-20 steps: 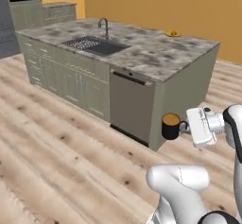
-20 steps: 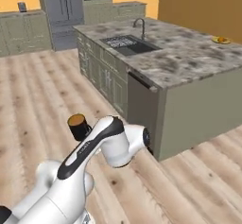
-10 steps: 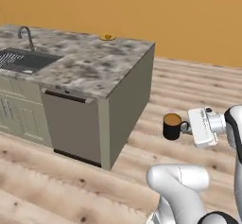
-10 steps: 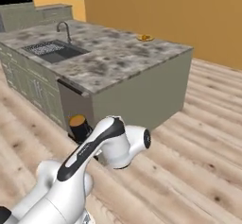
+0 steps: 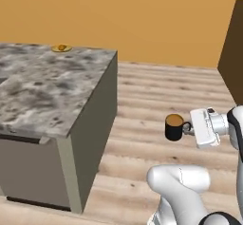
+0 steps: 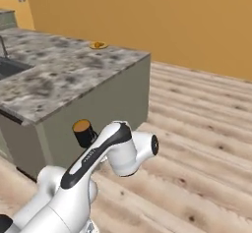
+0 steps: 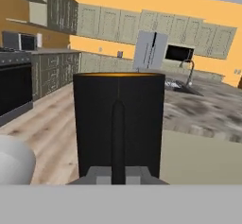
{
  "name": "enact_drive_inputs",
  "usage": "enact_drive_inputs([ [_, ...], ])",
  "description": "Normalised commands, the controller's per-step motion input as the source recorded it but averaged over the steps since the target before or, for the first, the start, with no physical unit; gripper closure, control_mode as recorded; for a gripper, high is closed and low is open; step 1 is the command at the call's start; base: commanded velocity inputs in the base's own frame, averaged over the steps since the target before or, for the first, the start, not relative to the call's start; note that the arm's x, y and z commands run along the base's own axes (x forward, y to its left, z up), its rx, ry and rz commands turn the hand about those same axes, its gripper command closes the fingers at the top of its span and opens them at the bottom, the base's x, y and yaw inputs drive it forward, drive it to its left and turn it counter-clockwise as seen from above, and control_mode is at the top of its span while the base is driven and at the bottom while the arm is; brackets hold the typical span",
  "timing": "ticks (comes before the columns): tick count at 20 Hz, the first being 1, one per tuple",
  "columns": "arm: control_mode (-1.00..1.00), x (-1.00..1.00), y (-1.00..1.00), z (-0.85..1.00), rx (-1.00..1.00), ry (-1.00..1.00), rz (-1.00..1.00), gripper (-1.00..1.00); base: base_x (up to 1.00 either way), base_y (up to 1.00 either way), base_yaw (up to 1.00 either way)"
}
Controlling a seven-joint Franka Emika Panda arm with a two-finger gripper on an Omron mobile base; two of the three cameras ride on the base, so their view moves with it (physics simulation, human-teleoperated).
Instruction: Pick up the brewed coffee from the coffee machine and place it next to the breakfast plate on the dining counter.
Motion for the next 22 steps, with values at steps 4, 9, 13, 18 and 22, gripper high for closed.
enact_drive_inputs([
  [4,1.00,0.00,0.00,0.00,0.00,0.00,0.00,1.00,1.00,-0.13,-0.32],
  [9,1.00,0.00,0.00,0.00,0.00,0.00,0.00,1.00,1.00,-0.15,-0.19],
  [13,1.00,0.00,0.00,0.00,0.00,0.00,0.00,1.00,1.00,-0.11,-0.09],
  [18,1.00,0.00,0.00,0.00,0.00,0.00,0.00,1.00,1.00,-0.26,-0.01],
  [22,1.00,0.00,0.00,0.00,0.00,0.00,0.00,1.00,1.00,-0.35,0.03],
])
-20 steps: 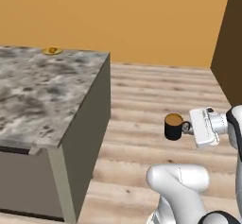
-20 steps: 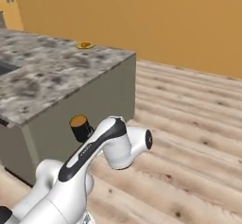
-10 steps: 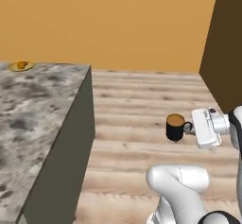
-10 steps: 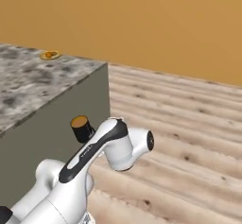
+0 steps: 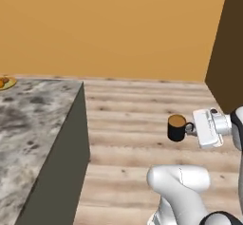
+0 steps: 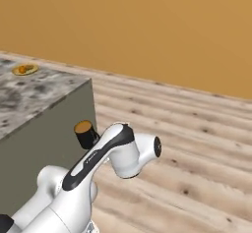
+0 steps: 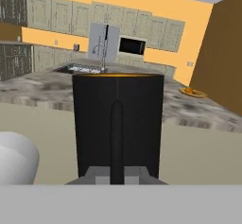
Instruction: Pick up the brewed coffee from the coffee machine and place it next to the breakfast plate on the dining counter.
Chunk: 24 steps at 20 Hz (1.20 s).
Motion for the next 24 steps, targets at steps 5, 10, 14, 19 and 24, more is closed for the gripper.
enact_drive_inputs([
  [5,1.00,0.00,0.00,0.00,0.00,0.00,0.00,1.00,1.00,-0.38,0.13],
  [10,1.00,0.00,0.00,0.00,0.00,0.00,0.00,1.00,1.00,-0.43,0.31],
  [14,1.00,0.00,0.00,0.00,0.00,0.00,0.00,1.00,1.00,-0.51,0.41],
  [19,1.00,0.00,0.00,0.00,0.00,0.00,0.00,1.00,1.00,-0.62,0.42],
  [24,1.00,0.00,0.00,0.00,0.00,0.00,0.00,1.00,1.00,-0.53,0.48],
])
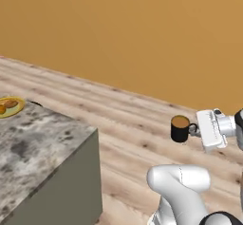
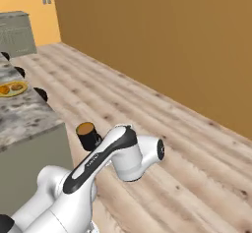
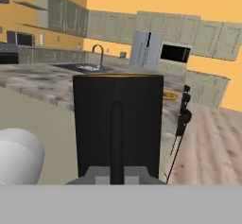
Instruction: Pick up the brewed coffee from the coffee machine and place it next to the breakfast plate on the dining counter.
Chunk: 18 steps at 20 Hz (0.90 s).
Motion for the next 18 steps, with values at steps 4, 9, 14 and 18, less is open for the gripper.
enact_drive_inputs([
  [4,1.00,0.00,0.00,0.00,0.00,0.00,0.00,1.00,0.99,-0.46,0.54],
  [9,1.00,0.00,0.00,0.00,0.00,0.00,0.00,1.00,0.96,-0.54,0.53],
  [14,1.00,0.00,0.00,0.00,0.00,0.00,0.00,1.00,0.97,-0.46,0.57],
  [18,1.00,0.00,0.00,0.00,0.00,0.00,0.00,1.00,0.96,-0.39,0.60],
])
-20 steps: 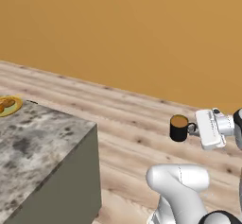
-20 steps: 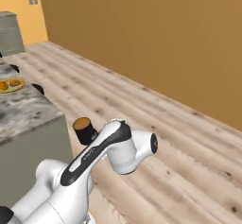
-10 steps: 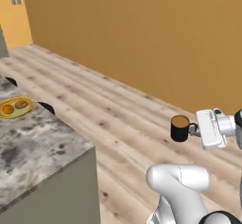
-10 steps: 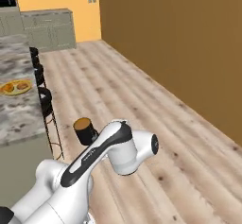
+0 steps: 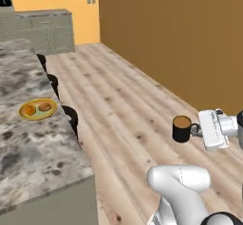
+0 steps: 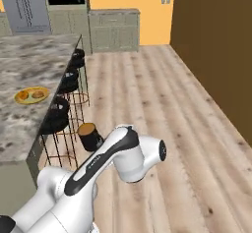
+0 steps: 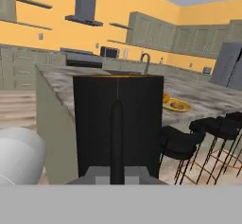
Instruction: Pick up the brewed coffee from the coffee machine and place it next to the breakfast plate on the dining counter.
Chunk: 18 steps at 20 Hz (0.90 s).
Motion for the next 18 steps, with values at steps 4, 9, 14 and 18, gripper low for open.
enact_drive_inputs([
  [4,1.00,0.00,0.00,0.00,0.00,0.00,0.00,1.00,0.96,-0.41,0.60],
  [9,1.00,0.00,0.00,0.00,0.00,0.00,0.00,1.00,0.96,-0.42,0.61],
  [14,1.00,0.00,0.00,0.00,0.00,0.00,0.00,1.00,0.86,-0.48,0.62],
  [18,1.00,0.00,0.00,0.00,0.00,0.00,0.00,1.00,0.82,-0.50,0.63],
])
